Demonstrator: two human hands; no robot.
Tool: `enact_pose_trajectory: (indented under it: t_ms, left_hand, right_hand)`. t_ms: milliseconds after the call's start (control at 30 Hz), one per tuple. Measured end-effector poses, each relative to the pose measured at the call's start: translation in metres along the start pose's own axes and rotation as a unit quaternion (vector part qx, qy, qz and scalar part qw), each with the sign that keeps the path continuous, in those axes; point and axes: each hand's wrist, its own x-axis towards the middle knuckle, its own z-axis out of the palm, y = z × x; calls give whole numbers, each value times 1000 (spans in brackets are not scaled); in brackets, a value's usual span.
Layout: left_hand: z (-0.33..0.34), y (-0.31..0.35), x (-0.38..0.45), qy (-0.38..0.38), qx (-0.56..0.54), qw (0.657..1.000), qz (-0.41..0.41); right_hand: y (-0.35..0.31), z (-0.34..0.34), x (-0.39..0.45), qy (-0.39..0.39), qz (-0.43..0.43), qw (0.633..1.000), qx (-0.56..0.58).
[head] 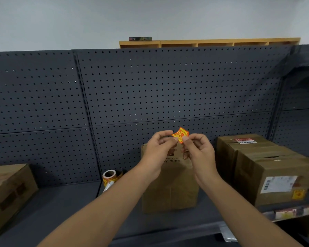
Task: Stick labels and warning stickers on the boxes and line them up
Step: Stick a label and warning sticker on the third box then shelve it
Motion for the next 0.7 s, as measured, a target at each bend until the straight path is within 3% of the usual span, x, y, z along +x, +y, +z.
enact_pose_trajectory:
  t_ms: [333, 467, 600, 700]
  left_hand:
    - [12, 7, 6, -44, 156, 984, 77]
    - [9, 8, 9, -100, 247, 959, 97]
    - [6, 13, 15, -116, 284, 946, 105]
    - [6, 15, 20, -117, 300, 942, 100]
  right_hand:
    - [4, -12, 0, 74, 51, 995, -51]
    - [-6, -30, 21, 20, 72, 996, -50]
    - [-16, -38, 36, -6, 43, 991, -128]
    - [-21, -38, 40, -32, 47, 992, -116]
